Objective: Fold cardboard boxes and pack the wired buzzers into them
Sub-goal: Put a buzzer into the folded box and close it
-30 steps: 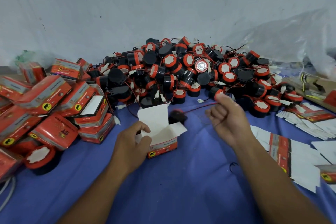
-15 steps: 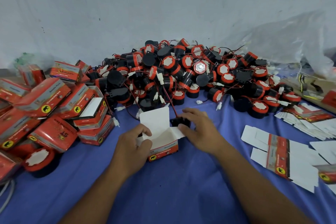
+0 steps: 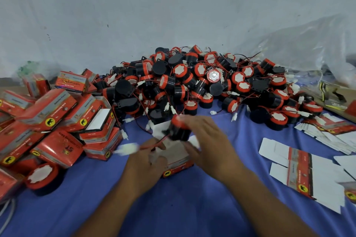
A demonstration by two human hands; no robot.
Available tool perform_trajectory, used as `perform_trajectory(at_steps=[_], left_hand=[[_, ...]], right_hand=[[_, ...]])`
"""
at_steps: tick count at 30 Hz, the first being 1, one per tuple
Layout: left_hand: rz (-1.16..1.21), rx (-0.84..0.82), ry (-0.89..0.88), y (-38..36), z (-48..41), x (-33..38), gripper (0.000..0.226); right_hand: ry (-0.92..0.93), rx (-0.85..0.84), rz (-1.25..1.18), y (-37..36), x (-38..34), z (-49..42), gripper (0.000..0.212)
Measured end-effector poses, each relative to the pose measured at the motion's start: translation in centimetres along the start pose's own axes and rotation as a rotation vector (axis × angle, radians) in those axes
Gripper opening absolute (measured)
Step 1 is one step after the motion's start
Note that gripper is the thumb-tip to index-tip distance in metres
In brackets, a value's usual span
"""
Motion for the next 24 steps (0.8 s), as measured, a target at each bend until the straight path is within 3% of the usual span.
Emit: perform_trajectory(at_steps=[2,6,14,16,19,24], left_hand=[[0.011,0.019,-0.039,0.0,0.0,0.3,0.017],[0.009,0.058,-0.102,0.1,-0.2,0.7,0.018],[-0.013,0.197,-0.159,1.1,0.0,1.7,0.006],[-0.007,0.278,-0.16,1.7,0.0,1.8,0.028],[-0.08,0.353,-0.218,2.2,0.3,2.7,0.027],[-0.19,0.21,-0.301,0.8,0.4,3.1,0.031]], right_hand=[[0.103,-0.093,0.097,-0.9,-0.9,0.1,0.053],[-0.021,-0.139,-0.006,-0.8,-0.4,0.2,0.046],[0.01,-0.183,-0.066,-1.8,-0.9,0.3,0.036],[-0.026,-0.159,-0.065,-1.9,-0.5,0.2,0.028],[-0.079,-0.144,-0.036,-1.7,0.1,0.2,0.023],[0.013,-0.145,-0.067,-1.7,-0.4,0.3,0.02]])
Point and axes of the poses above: each hand's wrist, its own z-axis away from the middle knuckle, its own y-axis out of the back of the hand, x = y × z, the point moved 5 cm from there along -z, towards the middle knuckle, and after that the axes turned 2 degrees about y, right-handed, at the moved point
